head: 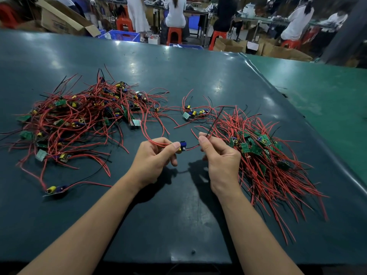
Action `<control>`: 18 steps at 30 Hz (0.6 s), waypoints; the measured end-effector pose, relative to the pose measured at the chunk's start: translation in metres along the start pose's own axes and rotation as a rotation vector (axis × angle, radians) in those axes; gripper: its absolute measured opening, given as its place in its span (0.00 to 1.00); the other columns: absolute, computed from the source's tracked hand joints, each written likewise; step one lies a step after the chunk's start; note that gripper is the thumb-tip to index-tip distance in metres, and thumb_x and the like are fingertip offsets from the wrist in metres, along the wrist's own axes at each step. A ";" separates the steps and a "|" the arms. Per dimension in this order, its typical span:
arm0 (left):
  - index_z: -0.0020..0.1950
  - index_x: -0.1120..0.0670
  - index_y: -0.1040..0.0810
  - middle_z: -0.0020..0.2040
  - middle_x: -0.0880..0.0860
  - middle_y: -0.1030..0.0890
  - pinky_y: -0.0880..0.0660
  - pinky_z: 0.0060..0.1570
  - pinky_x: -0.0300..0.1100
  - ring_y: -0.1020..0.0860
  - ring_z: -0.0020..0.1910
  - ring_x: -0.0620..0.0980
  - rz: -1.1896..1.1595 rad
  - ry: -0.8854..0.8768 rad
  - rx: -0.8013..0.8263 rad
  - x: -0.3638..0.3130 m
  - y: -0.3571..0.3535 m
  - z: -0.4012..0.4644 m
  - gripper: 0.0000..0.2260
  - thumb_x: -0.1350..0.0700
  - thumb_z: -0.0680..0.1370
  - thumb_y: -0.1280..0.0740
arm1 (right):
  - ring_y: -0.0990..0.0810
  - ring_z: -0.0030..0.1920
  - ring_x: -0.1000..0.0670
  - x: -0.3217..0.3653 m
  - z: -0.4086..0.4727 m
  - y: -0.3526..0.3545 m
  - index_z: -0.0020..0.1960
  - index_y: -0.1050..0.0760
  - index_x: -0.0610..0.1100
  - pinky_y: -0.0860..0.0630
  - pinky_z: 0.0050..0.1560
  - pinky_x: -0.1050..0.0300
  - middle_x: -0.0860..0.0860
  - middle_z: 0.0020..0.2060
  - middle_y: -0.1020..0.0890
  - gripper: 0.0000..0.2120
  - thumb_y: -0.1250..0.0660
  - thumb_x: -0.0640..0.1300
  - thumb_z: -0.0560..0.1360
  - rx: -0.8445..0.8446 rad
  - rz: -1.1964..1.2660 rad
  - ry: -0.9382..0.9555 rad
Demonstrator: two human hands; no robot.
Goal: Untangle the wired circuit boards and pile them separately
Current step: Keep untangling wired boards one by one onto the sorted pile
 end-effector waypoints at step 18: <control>0.39 0.55 0.19 0.28 0.52 0.20 0.40 0.29 0.41 0.37 0.29 0.52 0.082 0.019 -0.014 0.002 0.004 0.000 0.09 0.56 0.79 0.32 | 0.23 0.28 0.54 -0.001 0.003 0.010 0.45 0.21 0.43 0.22 0.29 0.60 0.50 0.32 0.23 0.06 0.34 0.35 0.79 -0.073 -0.040 0.015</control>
Point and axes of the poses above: each hand's wrist, its own z-axis towards the middle knuckle, its own y-axis out of the back of the hand, x = y × z, the point moved 10 cm from there along z, towards the middle knuckle
